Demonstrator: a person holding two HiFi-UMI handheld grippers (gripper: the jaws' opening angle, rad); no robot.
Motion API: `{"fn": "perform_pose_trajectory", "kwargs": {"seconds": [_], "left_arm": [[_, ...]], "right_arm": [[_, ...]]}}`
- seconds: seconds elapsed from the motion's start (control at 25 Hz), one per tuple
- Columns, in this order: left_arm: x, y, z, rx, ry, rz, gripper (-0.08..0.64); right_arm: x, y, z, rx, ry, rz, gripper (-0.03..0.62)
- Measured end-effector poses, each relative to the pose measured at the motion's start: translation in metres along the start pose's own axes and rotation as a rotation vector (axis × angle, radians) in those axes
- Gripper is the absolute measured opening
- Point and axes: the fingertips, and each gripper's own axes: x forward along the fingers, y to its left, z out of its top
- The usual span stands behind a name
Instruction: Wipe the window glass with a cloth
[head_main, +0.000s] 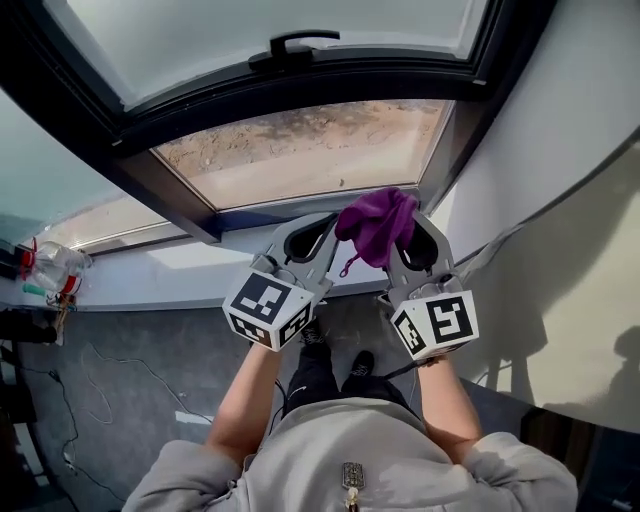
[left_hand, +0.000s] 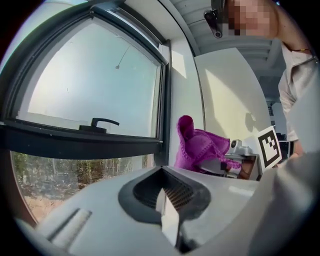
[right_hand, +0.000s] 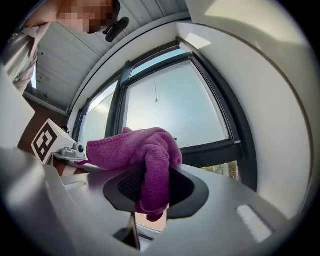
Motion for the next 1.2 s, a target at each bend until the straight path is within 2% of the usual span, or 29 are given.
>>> {"fn": "perform_pose_trajectory", "kwargs": {"seconds": [0.4, 0.64, 1.2], "left_arm": [[-0.018, -0.020, 0.019, 0.010, -0.006, 0.059, 0.002], [-0.018, -0.030, 0.027, 0.013, -0.020, 0.069, 0.002], [-0.027, -0.038, 0.029, 0.022, -0.033, 0.079, 0.002]], "right_arm": [[-0.020, -0.004, 0.031, 0.014, -0.025, 0.035, 0.121], [-0.027, -0.006, 0.044, 0.010, -0.046, 0.052, 0.121], [-0.031, 0.008, 0.044, 0.011, -0.051, 0.076, 0.121]]}}
